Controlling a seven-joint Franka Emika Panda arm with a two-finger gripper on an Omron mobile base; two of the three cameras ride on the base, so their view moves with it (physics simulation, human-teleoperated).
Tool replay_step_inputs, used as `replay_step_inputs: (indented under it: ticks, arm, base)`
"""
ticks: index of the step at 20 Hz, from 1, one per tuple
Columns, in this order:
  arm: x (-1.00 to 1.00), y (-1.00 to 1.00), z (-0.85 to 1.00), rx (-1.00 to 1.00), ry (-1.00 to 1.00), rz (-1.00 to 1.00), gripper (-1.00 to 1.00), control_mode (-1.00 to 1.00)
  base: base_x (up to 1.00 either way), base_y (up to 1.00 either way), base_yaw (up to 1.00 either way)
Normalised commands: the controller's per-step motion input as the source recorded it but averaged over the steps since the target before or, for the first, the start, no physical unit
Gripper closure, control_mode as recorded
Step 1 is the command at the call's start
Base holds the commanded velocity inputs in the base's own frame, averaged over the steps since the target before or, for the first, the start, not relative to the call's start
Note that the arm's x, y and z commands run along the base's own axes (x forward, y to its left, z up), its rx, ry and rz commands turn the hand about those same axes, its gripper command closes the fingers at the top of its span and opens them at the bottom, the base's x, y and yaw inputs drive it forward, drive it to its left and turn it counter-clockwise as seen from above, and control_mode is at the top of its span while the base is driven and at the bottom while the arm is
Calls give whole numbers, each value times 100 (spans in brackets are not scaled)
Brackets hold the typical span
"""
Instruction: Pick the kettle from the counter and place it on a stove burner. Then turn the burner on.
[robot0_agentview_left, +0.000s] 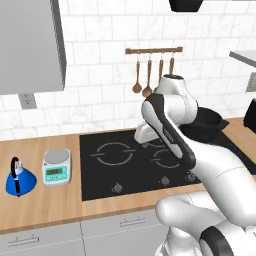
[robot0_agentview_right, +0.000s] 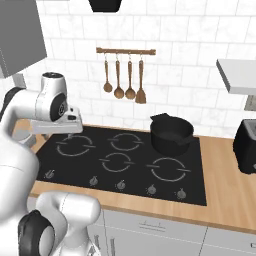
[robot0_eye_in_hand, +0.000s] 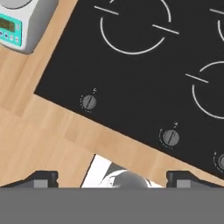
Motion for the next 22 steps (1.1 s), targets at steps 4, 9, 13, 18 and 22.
replay_step_inputs:
  ticks: [4,9,13,18,22]
  arm:
    - [9,98,-89,9,9,16,-100,-100]
    - [4,100,-59,7,0,11,-100,-100]
    - [0,100,-16,1,0,3,-100,-100]
    - [0,100,0,-1,0,0,-100,-100]
    - [0,97,0,-3,4,0,-100,-100]
  base:
    - [0,0,0]
    - [0,0,0]
    - [0,0,0]
    - [0,0,0]
    - [0,0,0]
